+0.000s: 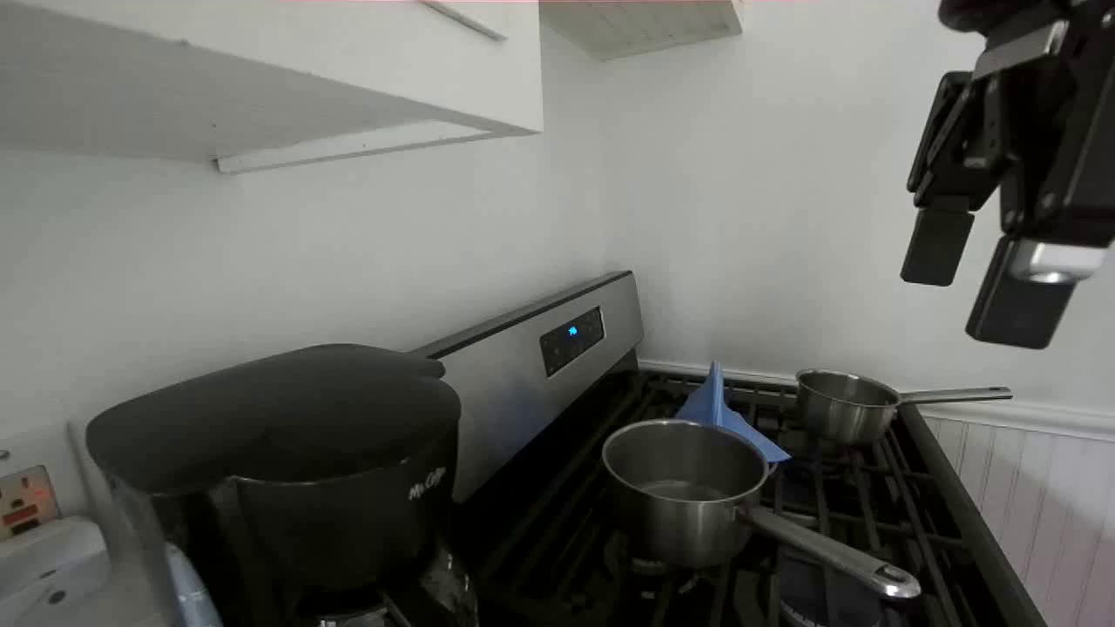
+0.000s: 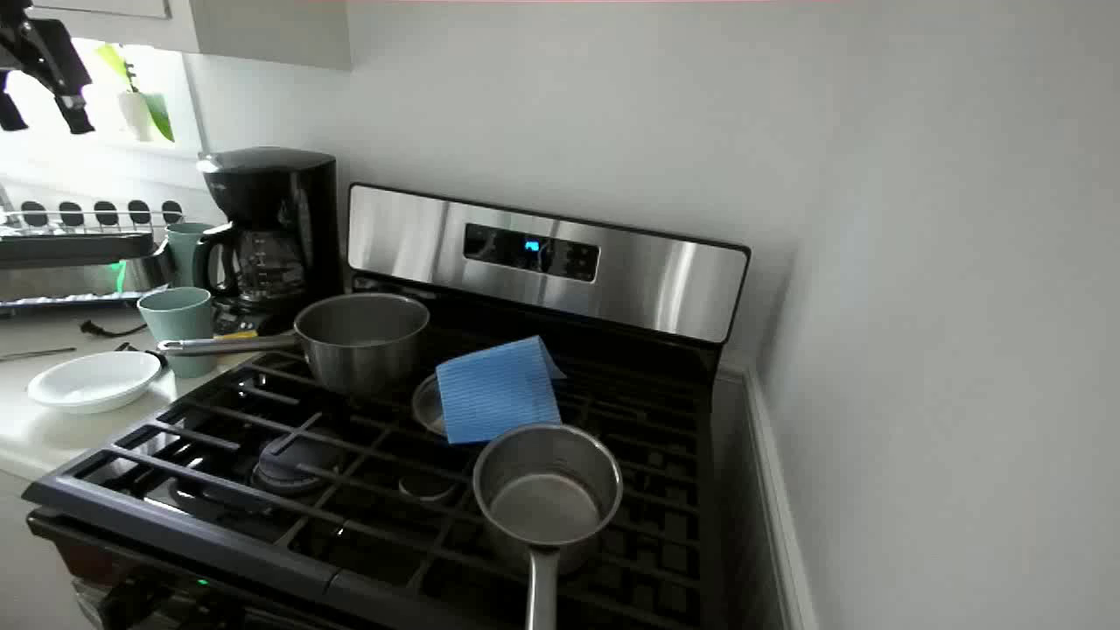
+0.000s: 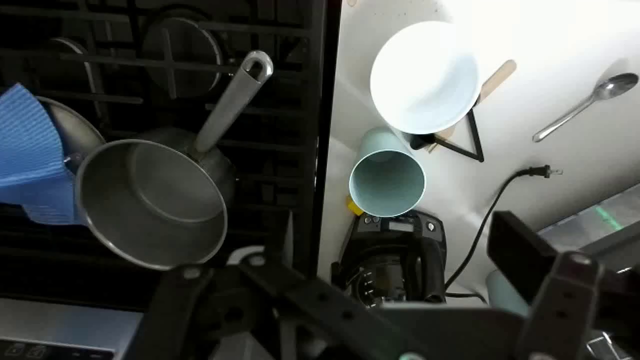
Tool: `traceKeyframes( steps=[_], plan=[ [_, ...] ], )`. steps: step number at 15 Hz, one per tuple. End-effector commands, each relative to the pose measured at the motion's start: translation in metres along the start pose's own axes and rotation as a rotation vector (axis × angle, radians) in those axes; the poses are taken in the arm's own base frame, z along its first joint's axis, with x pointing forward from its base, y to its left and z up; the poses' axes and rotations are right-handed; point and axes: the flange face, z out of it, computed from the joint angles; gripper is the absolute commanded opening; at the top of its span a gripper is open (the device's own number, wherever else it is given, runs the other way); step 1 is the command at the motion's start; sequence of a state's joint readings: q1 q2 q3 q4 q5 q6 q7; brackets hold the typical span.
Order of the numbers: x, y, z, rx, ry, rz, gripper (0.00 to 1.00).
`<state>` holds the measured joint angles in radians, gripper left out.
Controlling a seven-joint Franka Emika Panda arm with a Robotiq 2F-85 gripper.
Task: Put the lid on the pot
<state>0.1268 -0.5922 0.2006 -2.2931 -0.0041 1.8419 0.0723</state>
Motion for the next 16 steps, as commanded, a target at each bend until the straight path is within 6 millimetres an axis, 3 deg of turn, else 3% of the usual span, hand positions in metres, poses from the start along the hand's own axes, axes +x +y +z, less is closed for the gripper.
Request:
traceKeyframes(
  steps=[1,6,10,16],
  plan=[
    [0.0,0.0,-0.001,0.0,-0.001,0.0,1.0],
    [0.0,0.0,-0.001,0.0,-0.001,0.0,1.0],
    [0.012,0.042,0.008,-0.037,-0.008,0.119,1.0],
    [0.019,0.132,0.02,-0.065,0.004,0.314,1.0]
  ],
)
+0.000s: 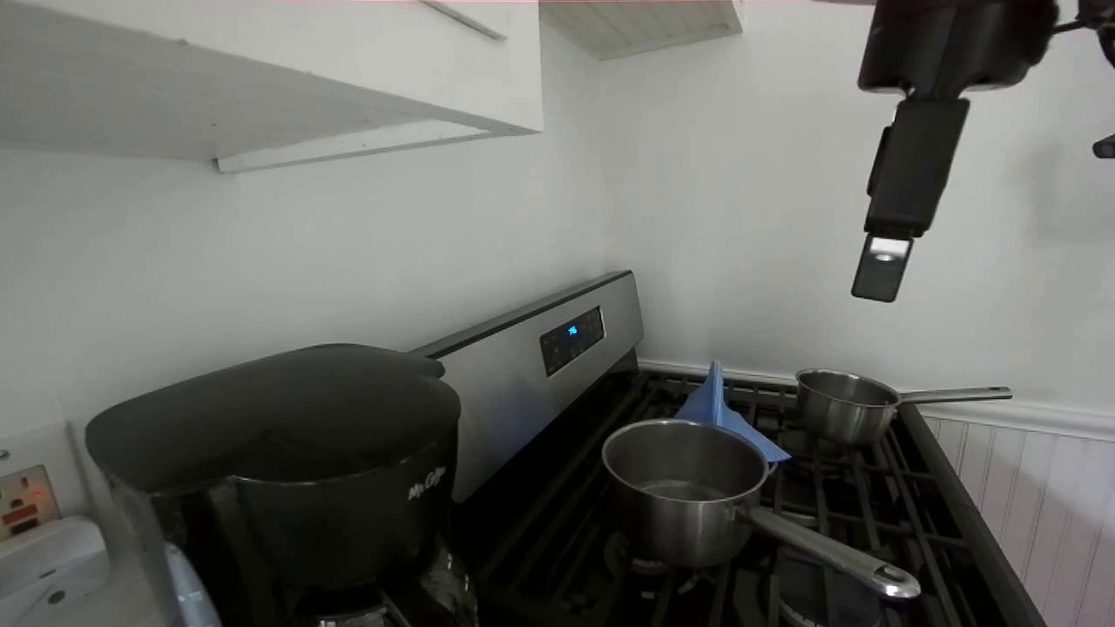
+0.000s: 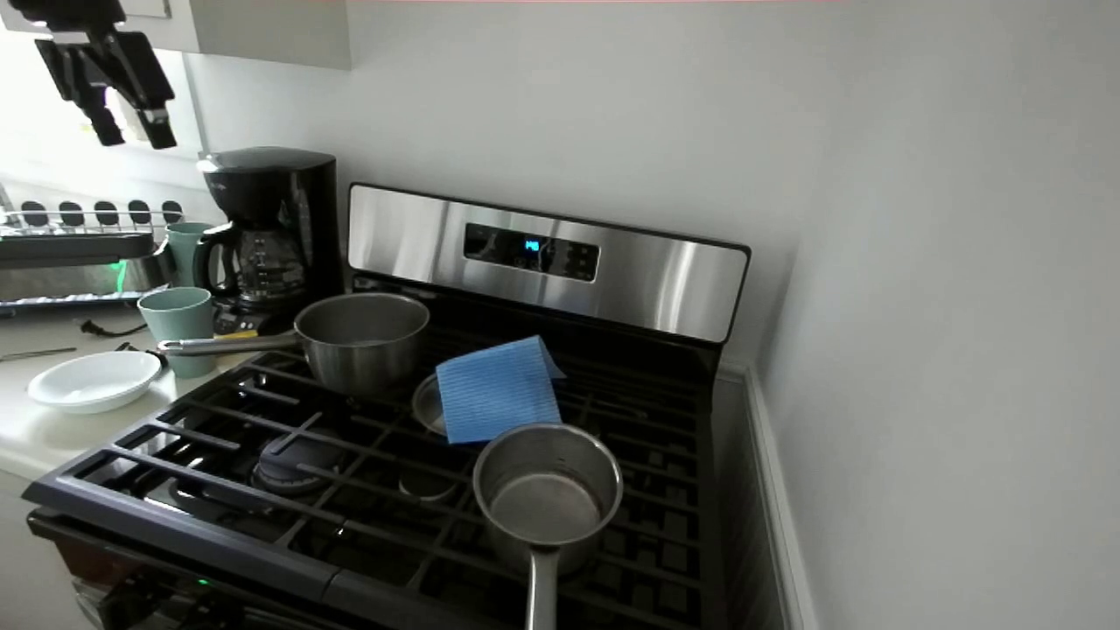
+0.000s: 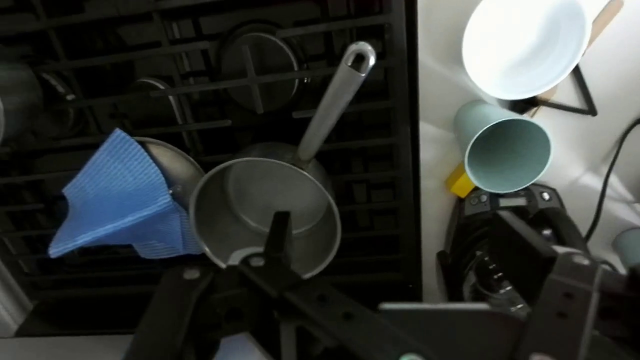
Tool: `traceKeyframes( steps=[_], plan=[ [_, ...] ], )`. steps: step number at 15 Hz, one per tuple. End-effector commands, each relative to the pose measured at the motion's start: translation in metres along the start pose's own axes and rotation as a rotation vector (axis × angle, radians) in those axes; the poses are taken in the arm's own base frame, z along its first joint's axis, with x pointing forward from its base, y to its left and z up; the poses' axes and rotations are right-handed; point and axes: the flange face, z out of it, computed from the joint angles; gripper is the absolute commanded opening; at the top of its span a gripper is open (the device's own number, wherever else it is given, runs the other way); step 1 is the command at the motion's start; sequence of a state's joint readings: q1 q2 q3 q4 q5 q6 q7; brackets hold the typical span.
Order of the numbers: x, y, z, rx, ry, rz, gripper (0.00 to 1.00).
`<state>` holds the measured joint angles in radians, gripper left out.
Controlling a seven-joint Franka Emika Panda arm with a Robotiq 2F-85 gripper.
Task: Put the lid on the pot
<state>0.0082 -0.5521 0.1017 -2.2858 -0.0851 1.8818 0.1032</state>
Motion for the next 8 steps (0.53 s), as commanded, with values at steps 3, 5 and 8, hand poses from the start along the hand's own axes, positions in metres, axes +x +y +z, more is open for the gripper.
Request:
traceKeyframes(
  steps=[3,5,8],
  plan=[
    [0.027,0.069,0.024,-0.031,0.013,0.264,1.0],
    [0.037,0.089,0.037,-0.041,0.022,0.382,1.0],
    [0.052,0.113,0.06,-0.09,0.082,0.526,1.0]
  ],
)
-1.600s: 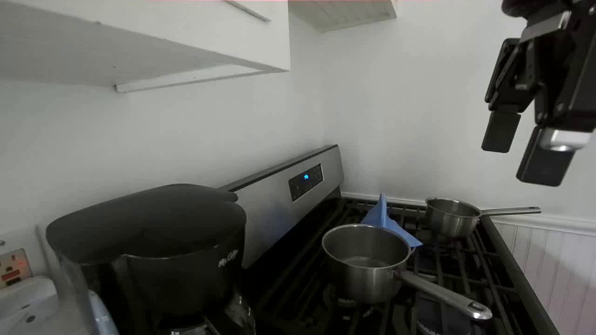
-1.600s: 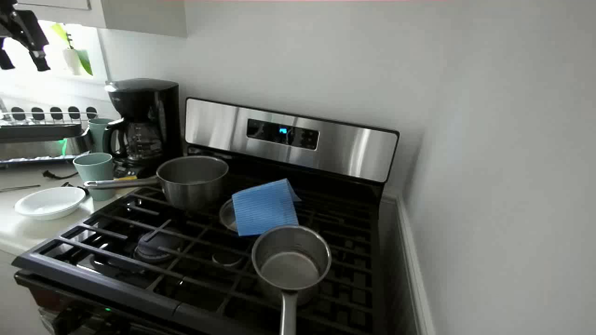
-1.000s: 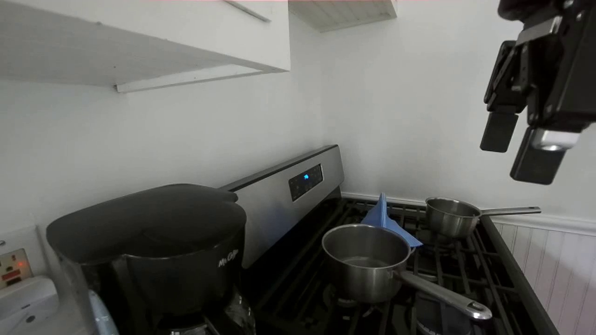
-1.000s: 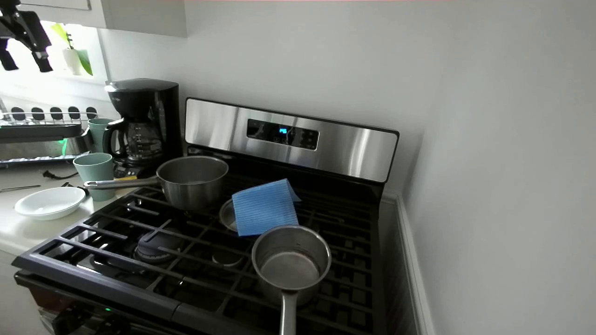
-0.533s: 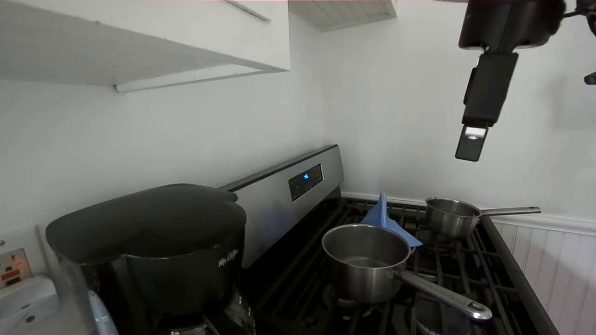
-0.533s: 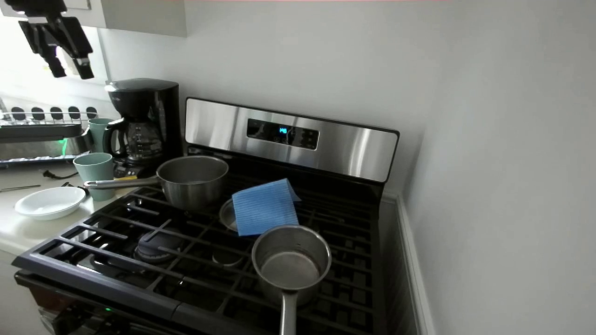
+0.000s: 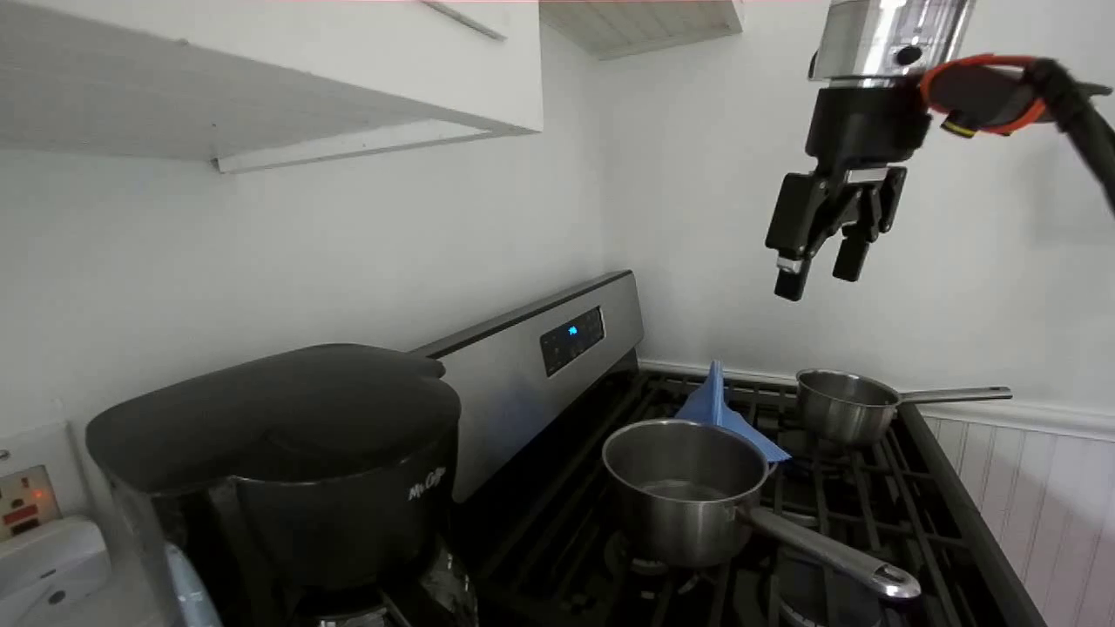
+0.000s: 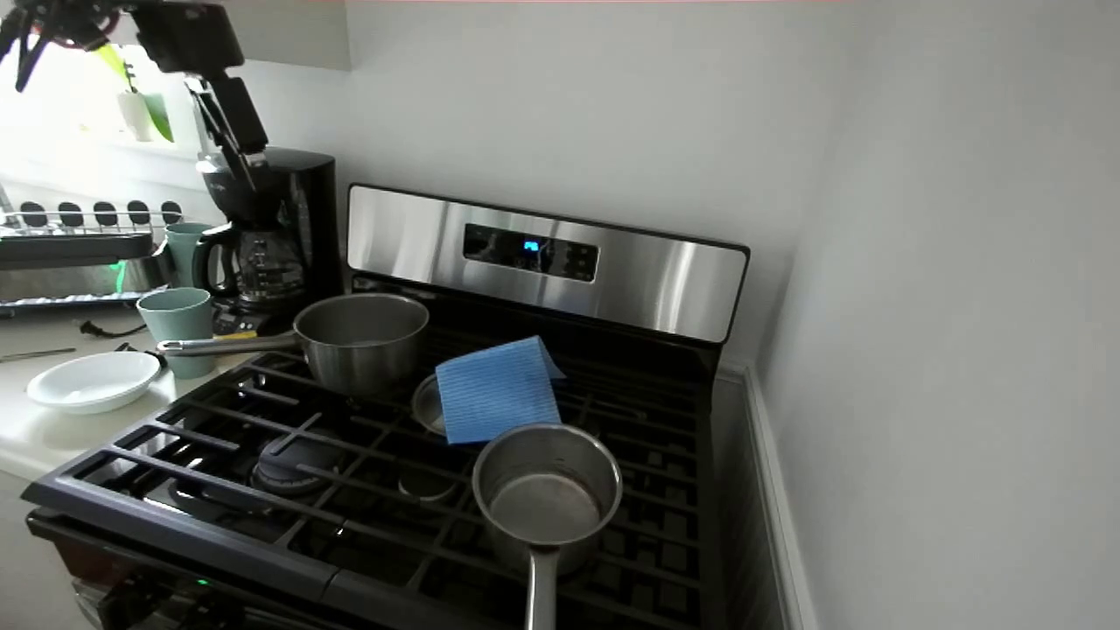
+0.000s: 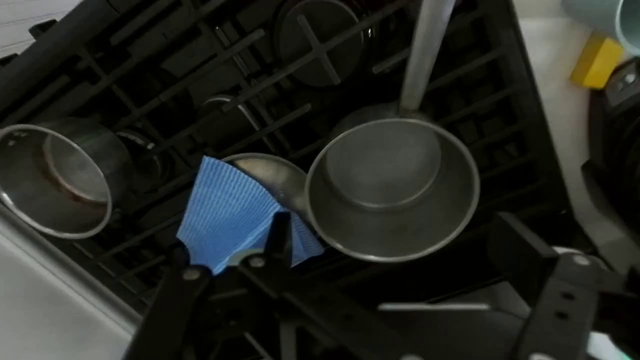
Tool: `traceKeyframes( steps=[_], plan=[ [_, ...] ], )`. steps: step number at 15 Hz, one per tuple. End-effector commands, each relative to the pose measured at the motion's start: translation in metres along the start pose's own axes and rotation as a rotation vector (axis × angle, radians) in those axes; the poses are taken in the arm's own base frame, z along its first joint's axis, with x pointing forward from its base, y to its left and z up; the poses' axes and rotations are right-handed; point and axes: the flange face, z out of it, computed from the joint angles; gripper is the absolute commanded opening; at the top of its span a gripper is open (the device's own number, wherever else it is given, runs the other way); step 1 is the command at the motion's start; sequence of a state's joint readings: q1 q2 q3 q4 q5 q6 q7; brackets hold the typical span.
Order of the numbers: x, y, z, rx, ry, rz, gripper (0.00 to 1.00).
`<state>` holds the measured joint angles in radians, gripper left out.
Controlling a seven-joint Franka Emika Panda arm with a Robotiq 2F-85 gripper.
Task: Put the lid on the pot
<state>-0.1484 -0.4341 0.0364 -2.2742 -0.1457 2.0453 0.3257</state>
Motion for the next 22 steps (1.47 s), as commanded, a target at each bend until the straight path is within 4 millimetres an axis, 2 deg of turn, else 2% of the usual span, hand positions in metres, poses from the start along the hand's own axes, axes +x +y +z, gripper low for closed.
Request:
traceKeyframes(
  steps=[1,4,5,8,11,16,22],
  plan=[
    [0.029,0.013,0.027,-0.058,0.069,0.17,1.0],
    [0.045,0.024,0.048,-0.125,0.142,0.283,1.0],
    [0.033,0.023,0.041,-0.085,0.089,0.223,1.0],
    [0.041,0.026,0.054,-0.11,0.112,0.265,1.0],
    [0.041,0.024,0.053,-0.11,0.117,0.267,1.0],
    [0.066,0.035,0.098,-0.131,0.037,0.372,1.0],
    [0.106,0.043,0.161,-0.099,0.043,0.355,1.0]
  ],
)
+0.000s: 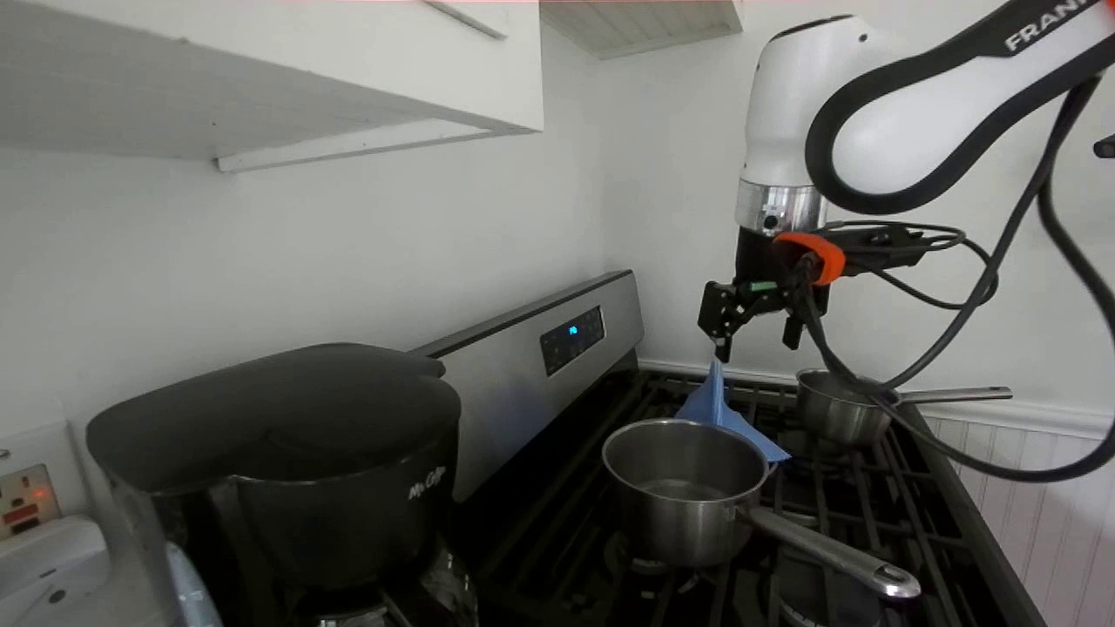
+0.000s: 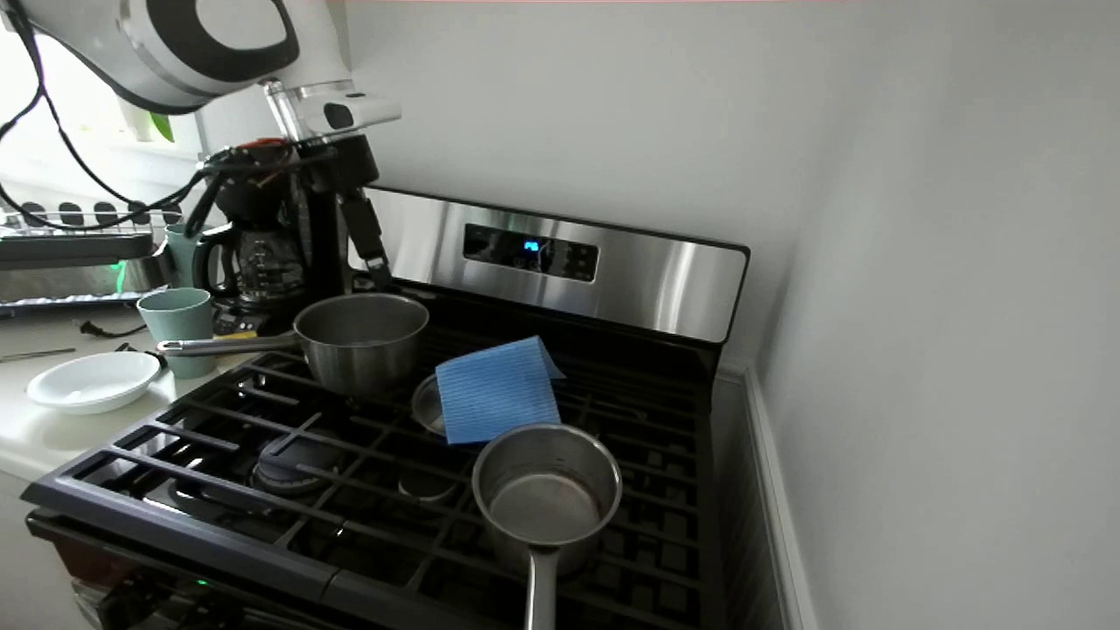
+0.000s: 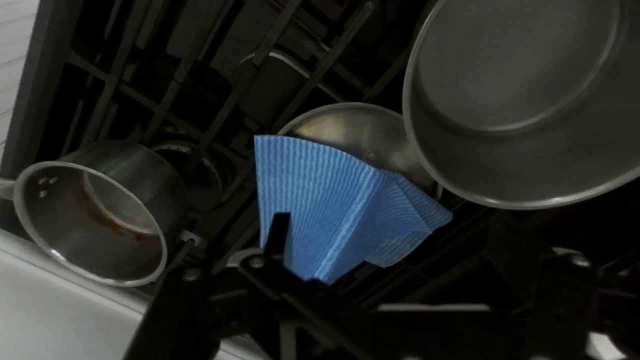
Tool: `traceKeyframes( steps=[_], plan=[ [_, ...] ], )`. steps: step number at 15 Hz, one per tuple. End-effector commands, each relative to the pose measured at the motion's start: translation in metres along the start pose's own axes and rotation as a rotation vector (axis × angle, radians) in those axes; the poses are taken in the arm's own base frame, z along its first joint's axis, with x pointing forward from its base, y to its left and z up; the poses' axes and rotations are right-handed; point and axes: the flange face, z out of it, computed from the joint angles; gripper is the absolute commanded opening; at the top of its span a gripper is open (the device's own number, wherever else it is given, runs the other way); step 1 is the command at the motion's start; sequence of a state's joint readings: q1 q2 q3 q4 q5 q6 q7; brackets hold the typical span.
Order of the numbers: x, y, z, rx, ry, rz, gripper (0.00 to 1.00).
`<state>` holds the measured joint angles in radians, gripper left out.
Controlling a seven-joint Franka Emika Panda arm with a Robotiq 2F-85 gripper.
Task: Put the lid on the pot
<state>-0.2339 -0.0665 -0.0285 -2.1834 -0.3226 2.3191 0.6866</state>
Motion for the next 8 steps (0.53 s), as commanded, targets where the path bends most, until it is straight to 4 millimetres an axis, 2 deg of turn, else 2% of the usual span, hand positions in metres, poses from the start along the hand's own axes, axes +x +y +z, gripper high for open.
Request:
traceKeyframes(
  steps=[1,5,8],
  plan=[
    [0.027,-0.013,0.037,0.022,0.005,0.002,1.0],
    [0.045,-0.017,0.076,0.035,0.002,0.024,1.0],
    [0.057,-0.015,0.095,0.036,-0.007,0.066,1.0]
  ],
)
